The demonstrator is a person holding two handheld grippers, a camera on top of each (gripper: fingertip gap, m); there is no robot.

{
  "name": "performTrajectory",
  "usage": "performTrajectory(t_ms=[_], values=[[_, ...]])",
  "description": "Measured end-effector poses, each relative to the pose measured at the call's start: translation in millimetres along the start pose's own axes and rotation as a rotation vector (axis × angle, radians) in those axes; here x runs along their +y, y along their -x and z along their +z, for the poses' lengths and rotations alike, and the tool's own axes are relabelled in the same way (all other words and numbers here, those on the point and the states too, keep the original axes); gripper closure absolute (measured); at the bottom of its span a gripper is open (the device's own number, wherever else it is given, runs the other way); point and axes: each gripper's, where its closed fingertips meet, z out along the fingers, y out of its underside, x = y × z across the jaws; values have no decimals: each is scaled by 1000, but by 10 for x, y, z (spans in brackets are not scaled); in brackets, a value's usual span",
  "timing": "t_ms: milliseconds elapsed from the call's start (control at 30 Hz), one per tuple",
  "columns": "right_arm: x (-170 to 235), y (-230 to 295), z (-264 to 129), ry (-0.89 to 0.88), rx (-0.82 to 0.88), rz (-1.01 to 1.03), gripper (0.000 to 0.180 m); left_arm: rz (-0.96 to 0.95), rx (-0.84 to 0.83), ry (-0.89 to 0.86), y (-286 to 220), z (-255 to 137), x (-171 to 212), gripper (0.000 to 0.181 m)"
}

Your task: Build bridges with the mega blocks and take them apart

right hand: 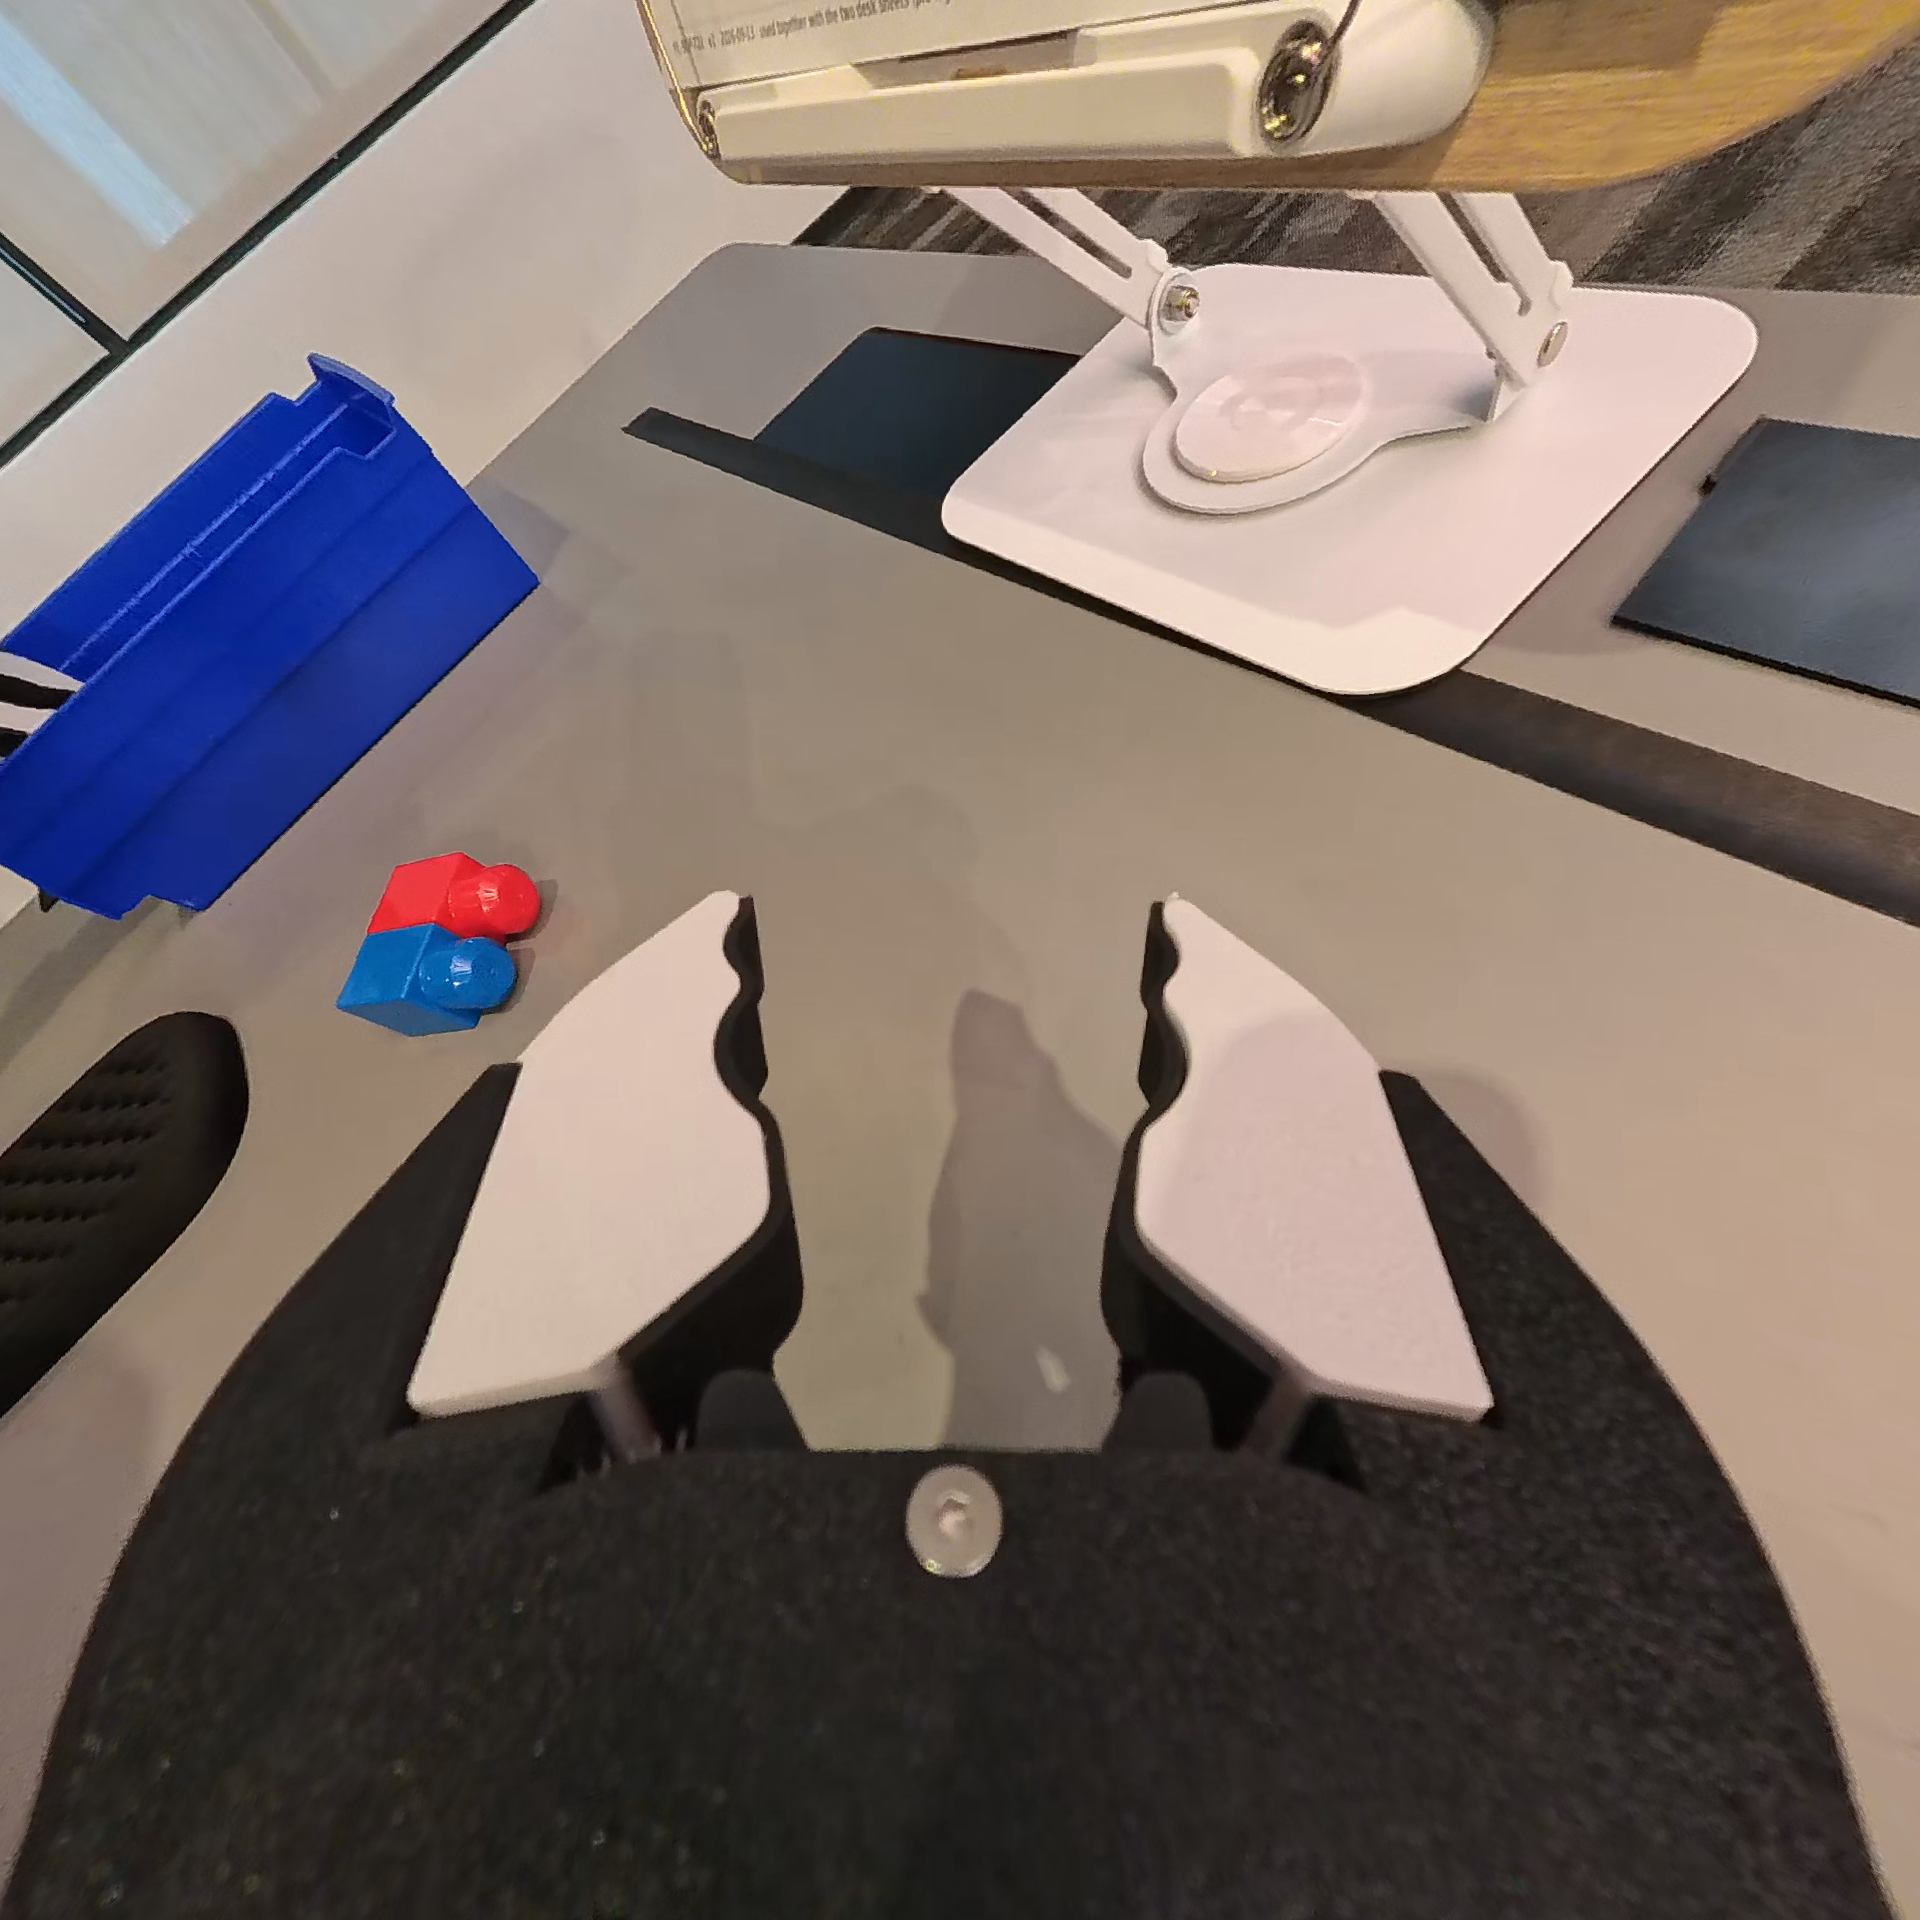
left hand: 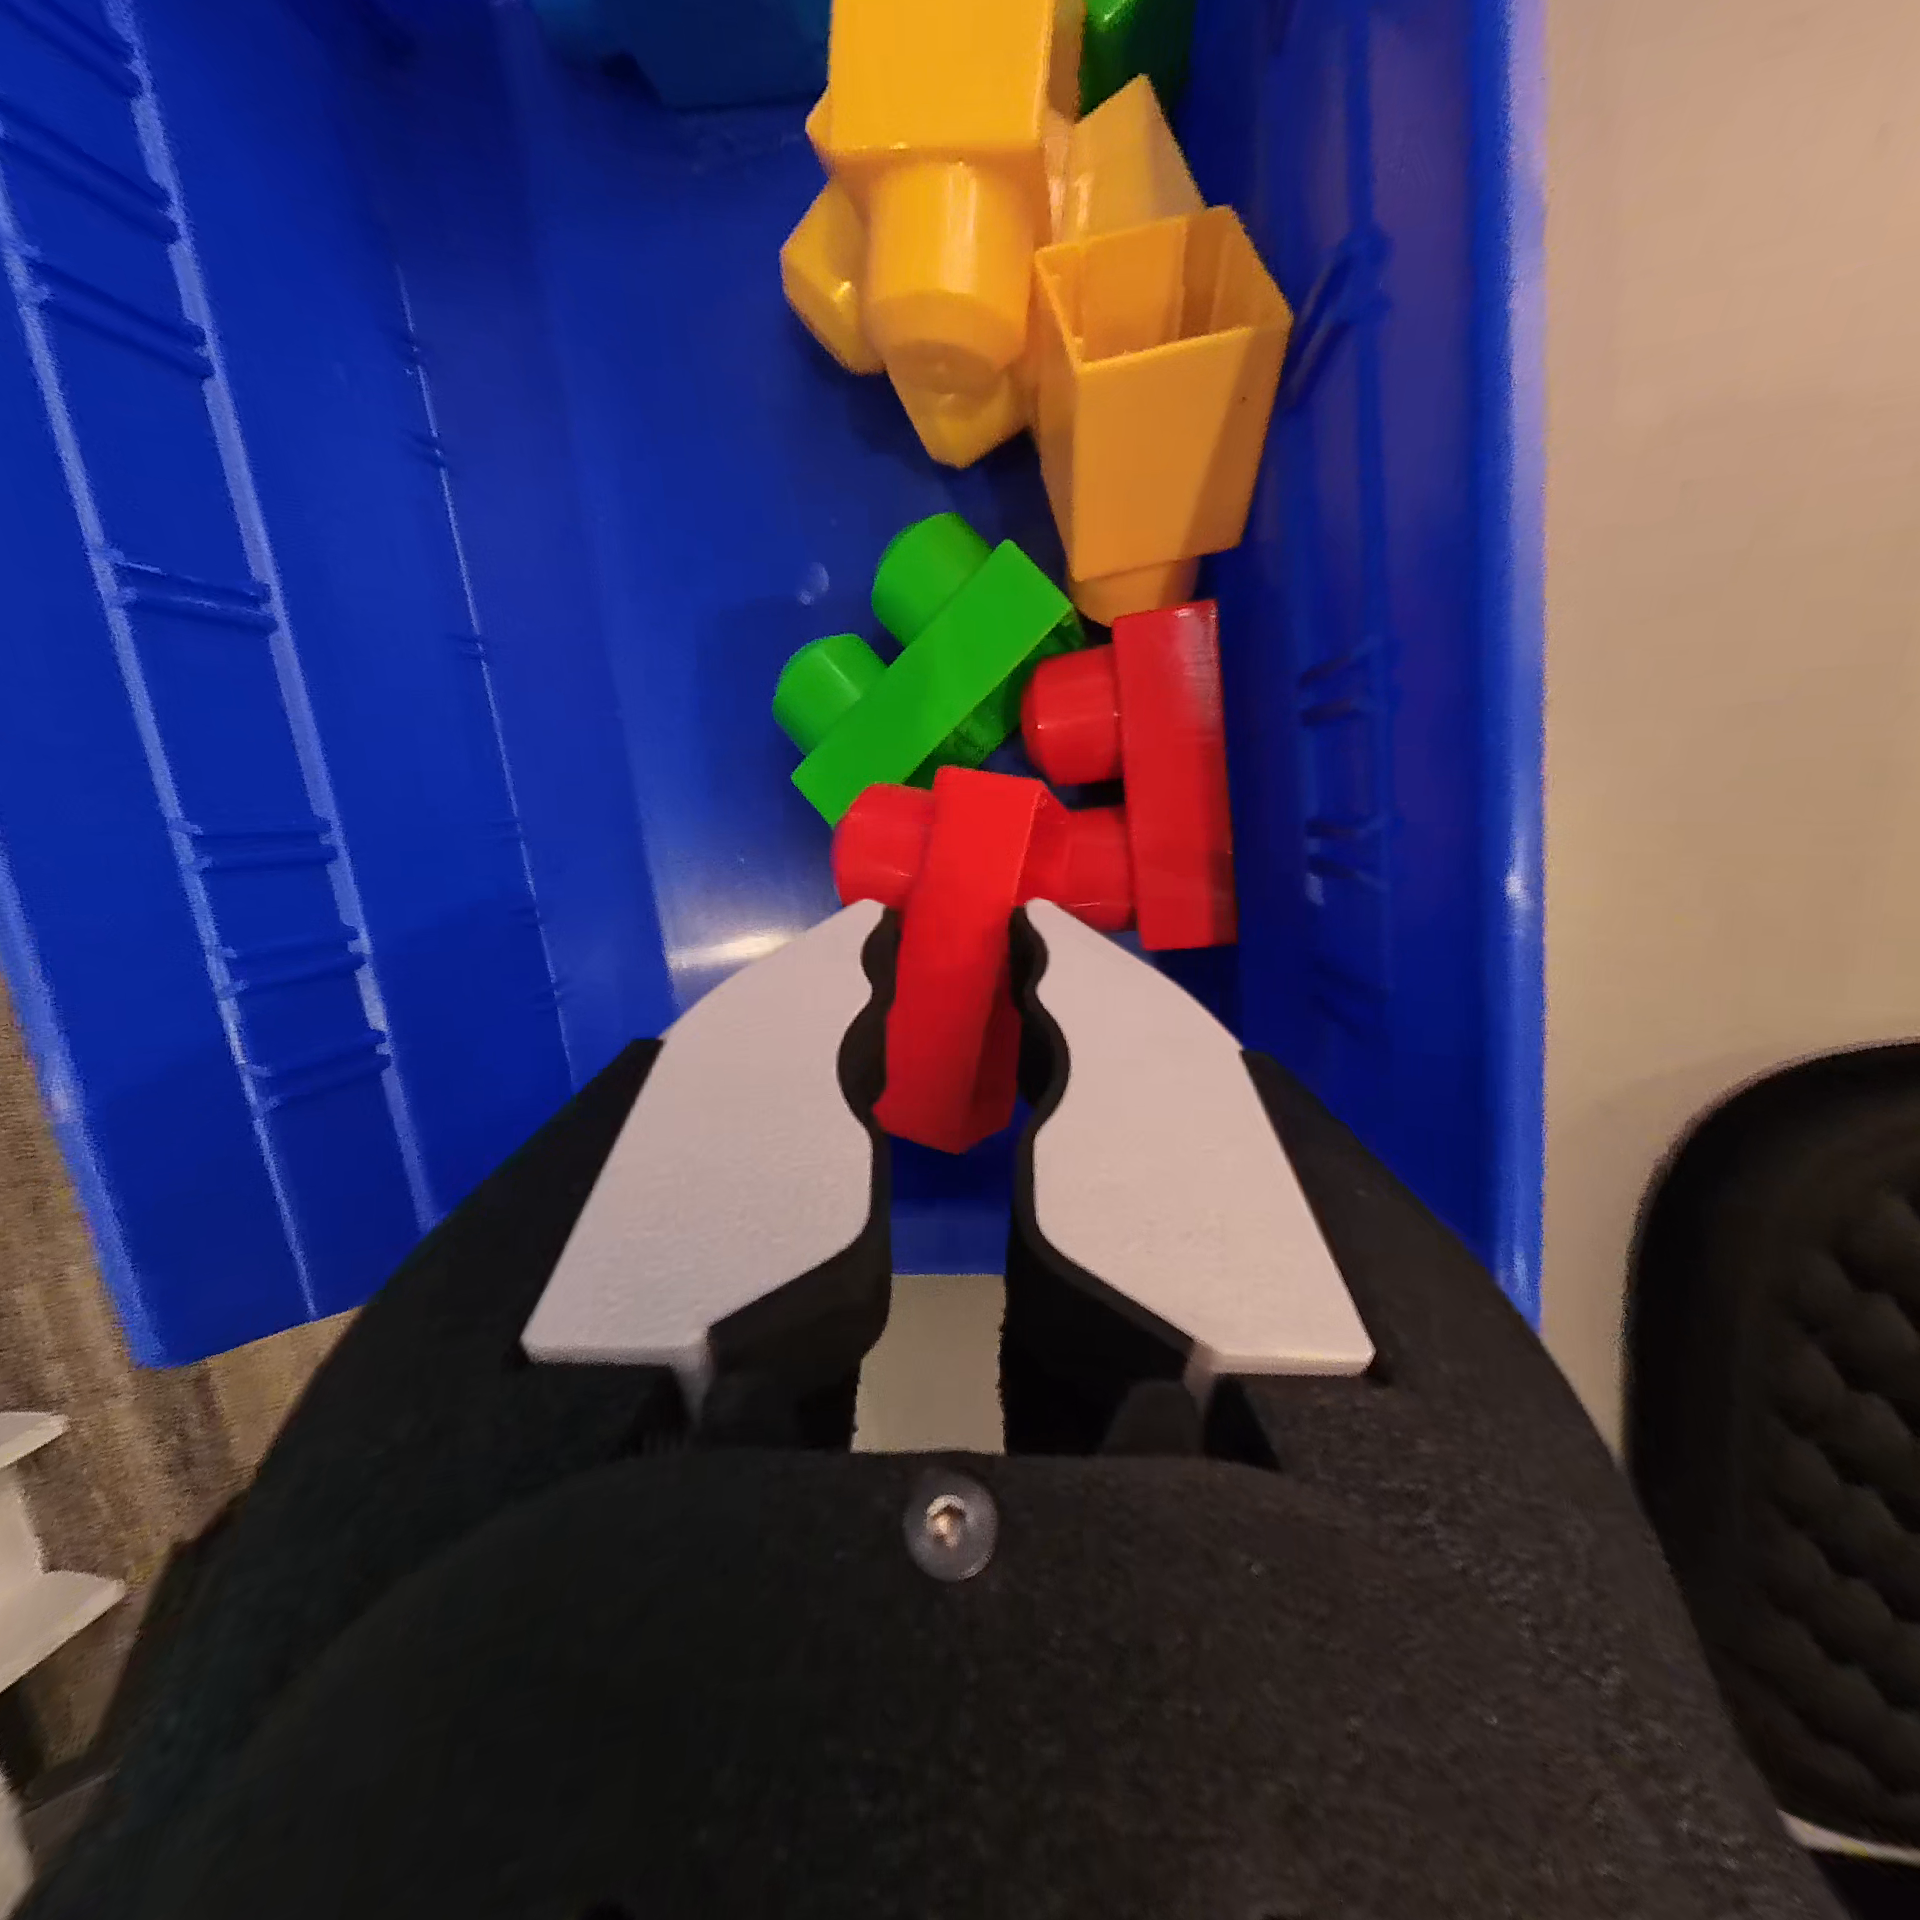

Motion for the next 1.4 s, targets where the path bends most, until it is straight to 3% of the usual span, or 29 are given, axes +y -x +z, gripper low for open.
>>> performTrajectory(t_ms=[200, 367, 500, 700, 933, 1167, 1233, 1267, 1400], values=[[9, 5, 10, 4, -5, 2, 110, 80, -145, -80, 166, -88, -83, 160], [-22, 90, 34, 8, -16, -12, 111, 117, -156, -229, 70, -478, -371, 160], [-212, 502, 59, -25, -105, -66, 111, 259, -105, -461, -528, -1003, -892, 160], [-477, 1619, 3, -84, -502, 38, 116, 564, -37, -739, -1882, -1454, -1462, 161], [-518, 1953, 84, -87, -684, 330, 113, 725, 39, -874, -2827, -1512, -1659, 161], [-294, 2167, 164, 64, -737, 280, 113, 746, 122, -863, -3023, -1435, -1674, 161], [-198, 2261, 181, 122, -771, 250, 124, 756, 145, -850, -3047, -1403, -1662, 161], [-166, 2306, 176, 141, -797, 242, 139, 756, 165, -844, -3068, -1392, -1651, 161], [-141, 2276, 224, 144, -785, 218, 140, 726, 213, -849, -3070, -1369, -1646, 159]])
